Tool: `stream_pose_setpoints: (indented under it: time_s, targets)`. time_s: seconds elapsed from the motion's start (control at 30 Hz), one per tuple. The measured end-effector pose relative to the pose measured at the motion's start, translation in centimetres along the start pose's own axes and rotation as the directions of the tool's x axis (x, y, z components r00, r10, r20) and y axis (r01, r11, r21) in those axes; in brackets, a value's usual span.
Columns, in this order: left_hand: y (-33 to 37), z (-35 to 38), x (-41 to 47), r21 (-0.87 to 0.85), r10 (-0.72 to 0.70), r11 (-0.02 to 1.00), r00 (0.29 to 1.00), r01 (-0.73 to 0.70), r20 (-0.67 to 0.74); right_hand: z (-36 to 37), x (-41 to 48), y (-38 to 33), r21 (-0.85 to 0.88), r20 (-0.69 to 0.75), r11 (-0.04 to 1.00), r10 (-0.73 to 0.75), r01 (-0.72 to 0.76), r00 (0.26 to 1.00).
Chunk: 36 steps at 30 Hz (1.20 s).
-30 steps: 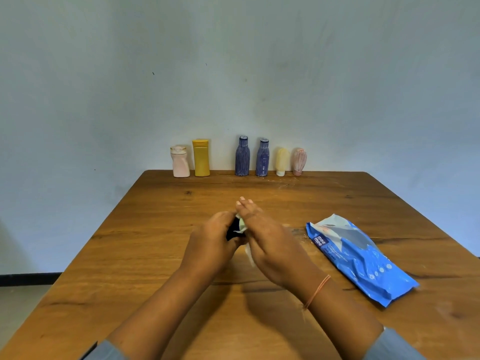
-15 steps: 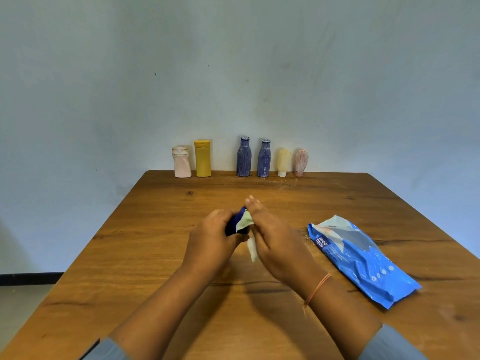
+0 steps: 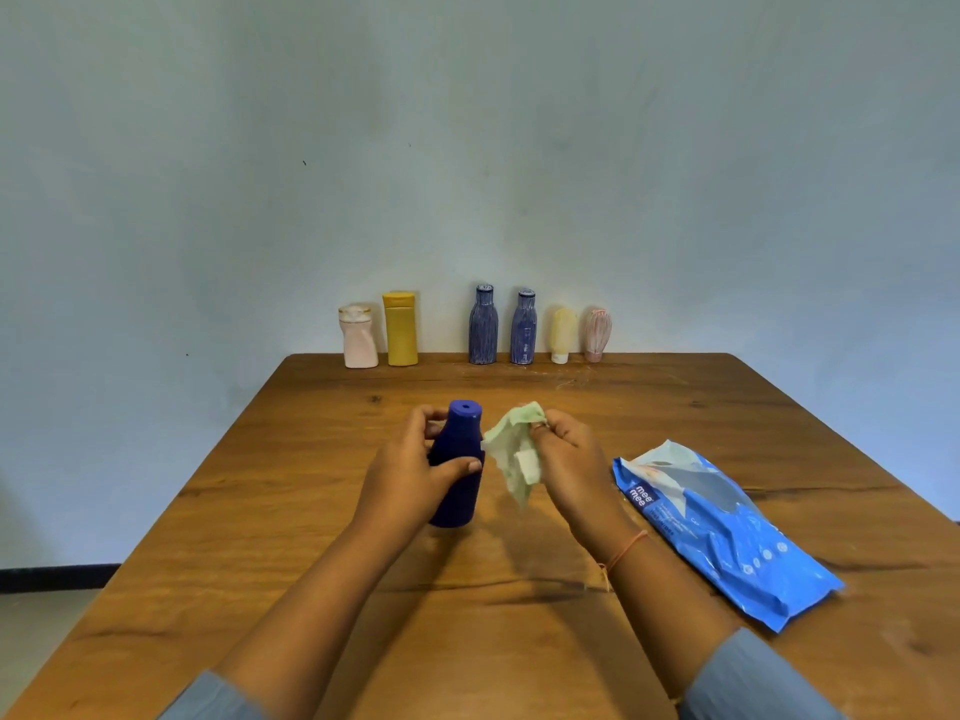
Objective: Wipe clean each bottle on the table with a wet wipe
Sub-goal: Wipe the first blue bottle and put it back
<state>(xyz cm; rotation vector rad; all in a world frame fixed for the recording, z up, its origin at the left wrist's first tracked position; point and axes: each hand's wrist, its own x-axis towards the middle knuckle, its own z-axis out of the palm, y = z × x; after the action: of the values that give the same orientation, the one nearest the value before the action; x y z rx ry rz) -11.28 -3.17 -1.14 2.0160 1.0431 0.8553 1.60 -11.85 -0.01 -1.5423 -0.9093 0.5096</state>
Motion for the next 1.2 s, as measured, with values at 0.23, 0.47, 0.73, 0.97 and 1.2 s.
stream_pose_setpoints:
  time_s: [0.23, 0.47, 0.73, 0.97, 1.2]
  targets:
    - [0.2, -0.9, 6.1, -0.102, 0.045, 0.993, 0.997, -0.052, -0.068, -0.6, 2.9, 0.1, 0.079, -0.020, 0.996, 0.050, -0.048, 0.999]
    - [-0.9, 0.5, 15.0, -0.030, 0.136, 0.990, 0.987, -0.139, -0.082, -0.4, 8.9, 0.7, 0.098, -0.032, 0.995, 0.029, -0.026, 0.999]
    - [-3.9, 2.4, 24.2, 0.172, 0.261, 0.951, 0.965, -0.255, -0.016, 0.2, 16.0, 3.3, 0.094, -0.057, 0.995, 0.032, -0.026, 0.998]
    - [-5.0, 4.1, 30.1, 0.263, 0.341, 0.906, 0.940, -0.332, 0.013, 1.1, 20.3, 4.9, 0.096, -0.091, 0.995, -0.013, 0.021, 0.996]
    - [-6.8, 5.7, 33.0, 0.299, 0.279, 0.913, 0.959, -0.279, 0.042, 1.6, 22.3, 5.8, 0.101, -0.085, 0.994, -0.020, 0.029, 0.996]
